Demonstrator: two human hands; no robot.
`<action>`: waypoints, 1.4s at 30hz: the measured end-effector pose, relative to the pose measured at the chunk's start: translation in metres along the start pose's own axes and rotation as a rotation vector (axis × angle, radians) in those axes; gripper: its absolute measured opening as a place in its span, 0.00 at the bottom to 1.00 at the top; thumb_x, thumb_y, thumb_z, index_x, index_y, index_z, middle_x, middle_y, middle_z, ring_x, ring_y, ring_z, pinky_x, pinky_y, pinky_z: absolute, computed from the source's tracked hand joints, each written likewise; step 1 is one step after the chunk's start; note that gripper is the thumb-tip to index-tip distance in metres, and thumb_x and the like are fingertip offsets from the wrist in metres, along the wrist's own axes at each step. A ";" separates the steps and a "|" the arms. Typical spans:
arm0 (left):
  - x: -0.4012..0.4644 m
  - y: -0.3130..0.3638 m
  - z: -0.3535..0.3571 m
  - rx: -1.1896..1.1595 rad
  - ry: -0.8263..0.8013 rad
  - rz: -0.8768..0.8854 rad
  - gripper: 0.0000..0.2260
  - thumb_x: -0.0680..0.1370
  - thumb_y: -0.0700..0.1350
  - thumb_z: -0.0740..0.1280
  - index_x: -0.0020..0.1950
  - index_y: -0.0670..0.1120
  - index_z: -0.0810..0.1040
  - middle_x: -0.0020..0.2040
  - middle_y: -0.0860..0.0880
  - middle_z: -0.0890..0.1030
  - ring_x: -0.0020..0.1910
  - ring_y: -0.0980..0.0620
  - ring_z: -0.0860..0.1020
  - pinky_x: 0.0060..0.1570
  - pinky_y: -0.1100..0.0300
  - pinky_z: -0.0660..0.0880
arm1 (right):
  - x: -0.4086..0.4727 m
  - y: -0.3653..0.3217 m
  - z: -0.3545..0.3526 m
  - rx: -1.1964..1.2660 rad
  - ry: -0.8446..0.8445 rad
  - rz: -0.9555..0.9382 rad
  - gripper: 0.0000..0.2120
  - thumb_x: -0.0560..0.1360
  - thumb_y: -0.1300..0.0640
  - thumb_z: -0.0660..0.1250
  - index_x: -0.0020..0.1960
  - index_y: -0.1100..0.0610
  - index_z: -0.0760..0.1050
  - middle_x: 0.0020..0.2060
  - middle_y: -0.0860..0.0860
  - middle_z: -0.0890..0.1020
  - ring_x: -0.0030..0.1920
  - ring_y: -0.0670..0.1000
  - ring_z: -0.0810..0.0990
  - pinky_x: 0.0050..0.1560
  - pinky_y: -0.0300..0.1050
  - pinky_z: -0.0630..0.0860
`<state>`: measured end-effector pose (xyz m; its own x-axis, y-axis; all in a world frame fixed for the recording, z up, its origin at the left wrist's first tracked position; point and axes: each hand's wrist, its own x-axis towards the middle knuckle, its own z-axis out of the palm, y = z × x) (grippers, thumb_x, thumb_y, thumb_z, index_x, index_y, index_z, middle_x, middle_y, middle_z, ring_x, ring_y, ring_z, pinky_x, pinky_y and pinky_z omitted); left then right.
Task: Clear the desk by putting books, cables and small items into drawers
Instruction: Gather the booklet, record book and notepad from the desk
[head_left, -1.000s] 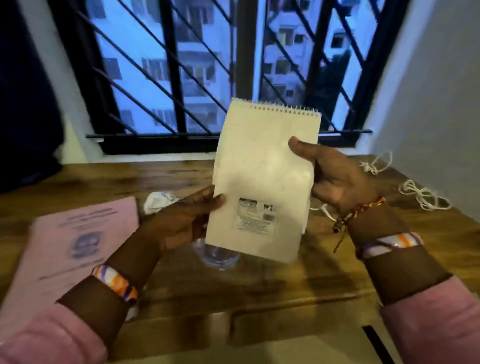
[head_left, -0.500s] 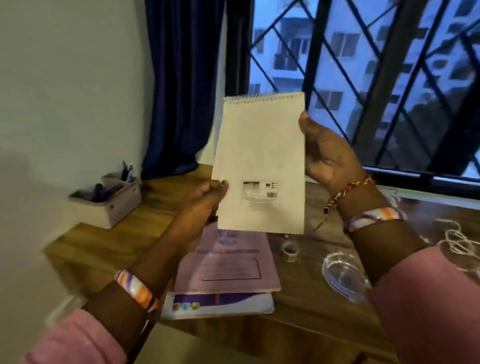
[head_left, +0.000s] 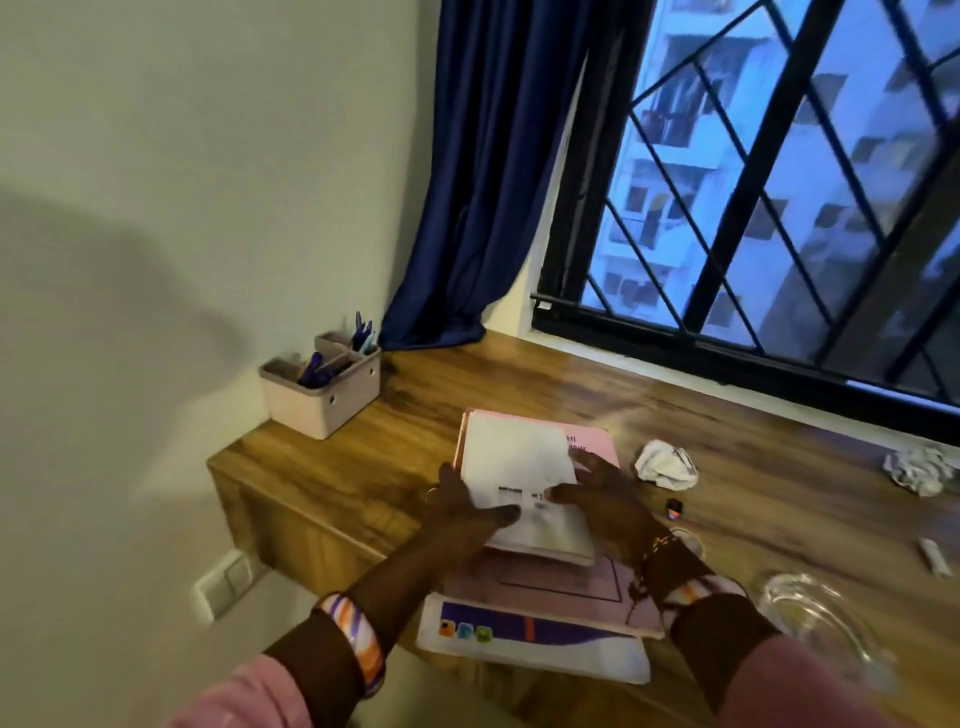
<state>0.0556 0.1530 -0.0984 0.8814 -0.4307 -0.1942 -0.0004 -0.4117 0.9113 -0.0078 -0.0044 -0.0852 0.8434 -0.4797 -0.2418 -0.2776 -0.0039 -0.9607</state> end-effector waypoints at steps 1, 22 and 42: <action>-0.001 0.000 -0.004 0.055 -0.029 0.053 0.35 0.71 0.46 0.73 0.71 0.44 0.58 0.69 0.47 0.67 0.65 0.51 0.67 0.54 0.64 0.66 | 0.004 0.000 0.001 -0.030 -0.010 -0.018 0.35 0.67 0.73 0.70 0.71 0.63 0.62 0.68 0.62 0.69 0.67 0.62 0.68 0.67 0.61 0.67; -0.010 -0.022 -0.019 0.611 -0.078 0.229 0.23 0.76 0.46 0.66 0.68 0.39 0.65 0.68 0.42 0.69 0.67 0.46 0.68 0.64 0.59 0.65 | 0.002 0.032 0.008 -1.008 -0.281 -0.221 0.47 0.68 0.44 0.72 0.76 0.51 0.45 0.76 0.55 0.38 0.75 0.54 0.36 0.73 0.46 0.38; -0.041 -0.039 0.008 1.153 -0.274 0.458 0.47 0.69 0.57 0.71 0.77 0.48 0.45 0.78 0.46 0.45 0.76 0.44 0.43 0.74 0.50 0.45 | -0.091 0.097 -0.045 -1.281 -0.082 -0.590 0.37 0.71 0.29 0.48 0.72 0.45 0.38 0.73 0.49 0.38 0.73 0.50 0.33 0.73 0.54 0.38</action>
<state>0.0159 0.1797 -0.1293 0.5658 -0.8126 -0.1401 -0.8087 -0.5800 0.0982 -0.1317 -0.0011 -0.1499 0.9925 -0.0761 0.0962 -0.0617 -0.9875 -0.1449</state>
